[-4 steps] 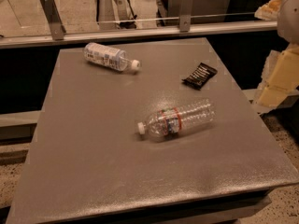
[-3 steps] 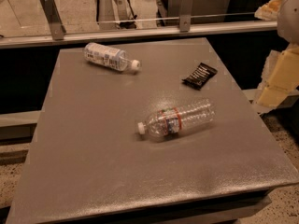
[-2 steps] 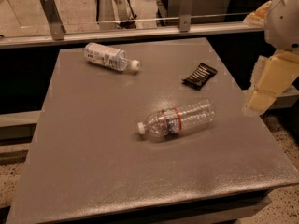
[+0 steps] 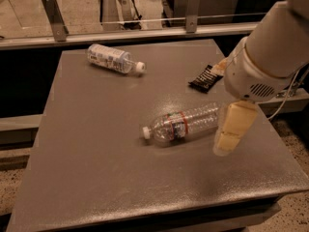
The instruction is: Pick water bottle
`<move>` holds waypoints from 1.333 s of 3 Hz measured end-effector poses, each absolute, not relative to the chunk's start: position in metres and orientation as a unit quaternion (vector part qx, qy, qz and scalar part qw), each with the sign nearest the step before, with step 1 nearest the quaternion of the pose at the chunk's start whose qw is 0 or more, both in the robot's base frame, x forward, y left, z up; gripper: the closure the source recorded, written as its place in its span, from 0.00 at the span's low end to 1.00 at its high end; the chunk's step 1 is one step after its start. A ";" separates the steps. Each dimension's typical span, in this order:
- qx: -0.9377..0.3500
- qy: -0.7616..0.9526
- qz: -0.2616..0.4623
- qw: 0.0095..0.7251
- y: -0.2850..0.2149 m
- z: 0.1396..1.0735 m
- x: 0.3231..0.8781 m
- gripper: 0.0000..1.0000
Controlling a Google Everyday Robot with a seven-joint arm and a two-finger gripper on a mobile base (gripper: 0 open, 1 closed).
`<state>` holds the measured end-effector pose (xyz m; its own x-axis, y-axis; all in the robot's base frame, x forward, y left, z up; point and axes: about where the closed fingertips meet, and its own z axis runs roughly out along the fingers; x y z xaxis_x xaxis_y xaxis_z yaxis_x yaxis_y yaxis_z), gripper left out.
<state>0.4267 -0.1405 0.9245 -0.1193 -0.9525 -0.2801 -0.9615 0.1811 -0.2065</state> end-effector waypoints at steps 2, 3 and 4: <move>-0.673 0.725 0.046 0.138 -0.110 0.852 0.437 0.14; -0.681 0.719 0.054 0.128 -0.108 0.834 0.443 0.36; -0.683 0.717 0.057 0.129 -0.110 0.829 0.454 0.61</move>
Offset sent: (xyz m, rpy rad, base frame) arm 0.0240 0.0436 -0.1107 -0.0188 0.1391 0.1485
